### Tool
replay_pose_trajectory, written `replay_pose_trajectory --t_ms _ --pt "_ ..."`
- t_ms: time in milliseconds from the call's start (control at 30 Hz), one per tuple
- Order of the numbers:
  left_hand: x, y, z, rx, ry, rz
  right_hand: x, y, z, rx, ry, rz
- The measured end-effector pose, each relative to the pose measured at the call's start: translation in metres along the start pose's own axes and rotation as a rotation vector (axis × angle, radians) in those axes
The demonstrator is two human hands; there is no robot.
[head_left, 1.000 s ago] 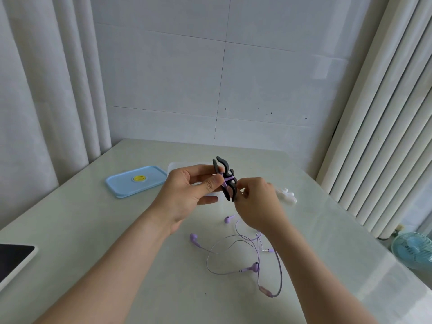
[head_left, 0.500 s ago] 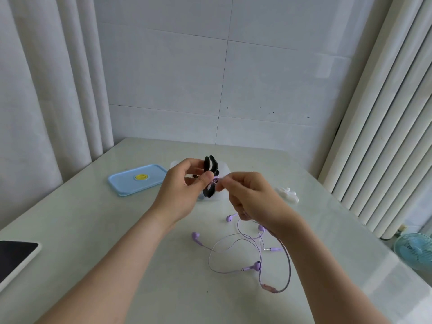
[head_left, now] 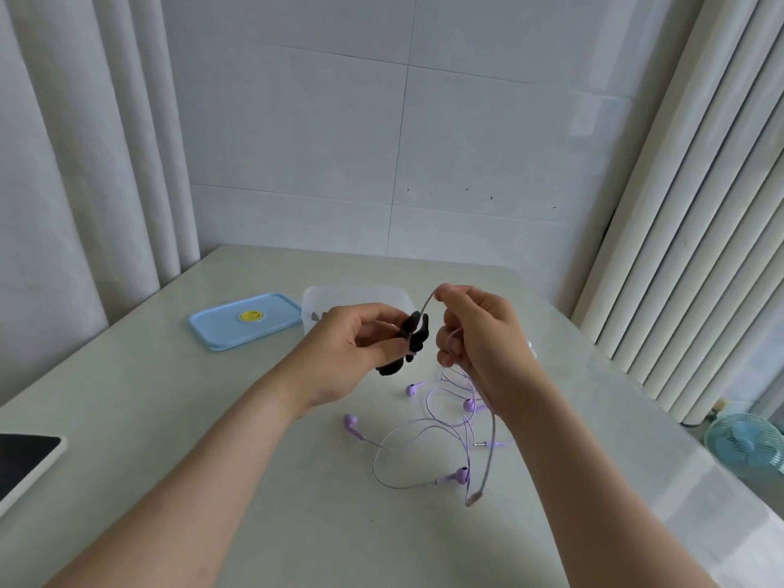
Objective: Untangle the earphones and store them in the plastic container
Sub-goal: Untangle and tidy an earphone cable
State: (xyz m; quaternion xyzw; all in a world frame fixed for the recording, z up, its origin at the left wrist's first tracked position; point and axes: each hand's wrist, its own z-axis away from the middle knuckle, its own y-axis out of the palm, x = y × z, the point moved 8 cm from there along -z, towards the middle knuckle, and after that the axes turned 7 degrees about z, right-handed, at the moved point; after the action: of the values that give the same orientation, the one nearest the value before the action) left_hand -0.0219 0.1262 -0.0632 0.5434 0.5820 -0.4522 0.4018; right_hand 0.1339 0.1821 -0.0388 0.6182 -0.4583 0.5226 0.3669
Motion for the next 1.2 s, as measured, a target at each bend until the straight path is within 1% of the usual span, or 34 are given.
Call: replay_pose_trajectory --t_ms 67,167,300,433,600,667,733,833,900,967,1067,1133,1200 --pt "0.003 0.004 0.001 0.036 -0.021 -0.021 -0.003 -0.010 -0.004 -0.077 -0.005 -0.006" --pt "0.000 0.011 0.003 0.064 -0.016 -0.039 -0.010 -0.018 -0.007 -0.119 0.021 0.065" --pt "-0.005 0.009 0.002 0.013 0.032 0.063 -0.021 -0.026 -0.008 -0.184 0.092 0.229" --pt "-0.011 0.004 0.000 -0.055 0.077 0.195 -0.016 -0.025 -0.004 -0.205 0.020 0.557" --pt "-0.009 -0.007 -0.001 -0.149 0.034 0.288 -0.011 -0.012 -0.003 -0.159 -0.092 0.756" --pt "-0.005 -0.011 -0.002 -0.188 0.006 0.378 -0.010 -0.006 -0.001 -0.082 -0.110 0.780" --pt "-0.001 -0.016 -0.003 -0.254 -0.016 0.459 -0.009 0.005 0.002 0.033 -0.125 0.813" --pt "0.009 -0.023 -0.003 -0.341 -0.065 0.576 -0.007 0.024 0.009 0.228 -0.153 0.806" --pt "0.013 -0.025 -0.001 -0.361 -0.089 0.559 -0.007 0.033 0.016 0.334 -0.151 0.751" --pt "0.014 -0.027 -0.001 -0.368 -0.079 0.471 -0.002 0.037 0.019 0.376 -0.177 0.689" --pt "0.012 -0.027 -0.001 -0.351 -0.047 0.270 0.008 0.032 0.016 0.309 -0.231 0.545" --pt "0.010 -0.020 -0.002 -0.268 -0.065 0.248 0.011 0.027 0.012 0.239 -0.245 0.470" --pt "0.009 -0.011 -0.002 -0.184 -0.089 0.219 0.013 0.023 0.011 0.178 -0.279 0.480"
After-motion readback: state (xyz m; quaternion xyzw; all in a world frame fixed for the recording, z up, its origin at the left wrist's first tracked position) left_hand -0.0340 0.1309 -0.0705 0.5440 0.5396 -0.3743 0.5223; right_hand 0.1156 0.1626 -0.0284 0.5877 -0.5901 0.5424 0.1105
